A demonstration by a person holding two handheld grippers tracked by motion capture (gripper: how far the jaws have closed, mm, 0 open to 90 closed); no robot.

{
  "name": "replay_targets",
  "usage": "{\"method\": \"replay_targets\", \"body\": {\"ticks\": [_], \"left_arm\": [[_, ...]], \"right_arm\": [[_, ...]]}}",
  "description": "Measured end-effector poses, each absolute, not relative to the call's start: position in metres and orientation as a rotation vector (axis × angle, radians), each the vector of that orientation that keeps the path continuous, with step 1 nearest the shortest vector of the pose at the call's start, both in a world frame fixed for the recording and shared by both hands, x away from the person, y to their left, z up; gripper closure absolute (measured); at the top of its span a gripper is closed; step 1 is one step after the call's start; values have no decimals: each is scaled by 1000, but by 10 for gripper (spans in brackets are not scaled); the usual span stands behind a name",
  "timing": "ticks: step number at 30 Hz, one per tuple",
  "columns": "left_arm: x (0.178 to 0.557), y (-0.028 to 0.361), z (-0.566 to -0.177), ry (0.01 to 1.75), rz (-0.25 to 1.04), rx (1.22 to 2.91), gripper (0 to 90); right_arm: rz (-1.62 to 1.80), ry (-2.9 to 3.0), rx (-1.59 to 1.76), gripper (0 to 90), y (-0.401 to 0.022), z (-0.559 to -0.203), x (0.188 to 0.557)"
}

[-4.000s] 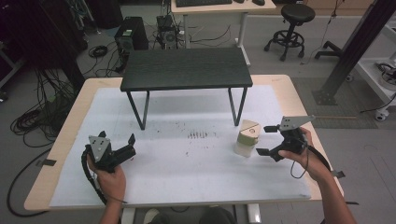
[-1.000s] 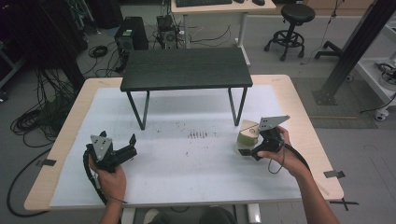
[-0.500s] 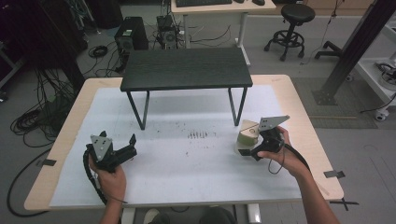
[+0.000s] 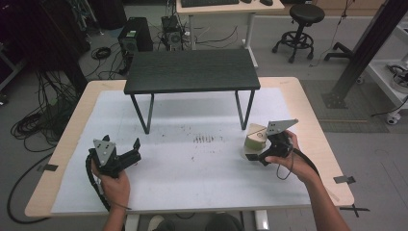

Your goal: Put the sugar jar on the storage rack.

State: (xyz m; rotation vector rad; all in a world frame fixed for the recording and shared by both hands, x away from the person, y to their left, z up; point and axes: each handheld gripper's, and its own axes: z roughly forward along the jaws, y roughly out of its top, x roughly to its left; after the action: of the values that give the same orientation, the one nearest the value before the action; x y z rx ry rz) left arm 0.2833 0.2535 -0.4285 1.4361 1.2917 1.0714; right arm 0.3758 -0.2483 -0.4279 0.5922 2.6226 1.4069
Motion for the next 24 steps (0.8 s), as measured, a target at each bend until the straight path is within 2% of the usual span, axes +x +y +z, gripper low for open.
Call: {"method": "replay_targets", "body": {"ticks": [24], "left_arm": [[283,253,-429,1292,1074,1438,2]], "right_arm": [[1410,2624,575,39,-248,-428,376]]}}
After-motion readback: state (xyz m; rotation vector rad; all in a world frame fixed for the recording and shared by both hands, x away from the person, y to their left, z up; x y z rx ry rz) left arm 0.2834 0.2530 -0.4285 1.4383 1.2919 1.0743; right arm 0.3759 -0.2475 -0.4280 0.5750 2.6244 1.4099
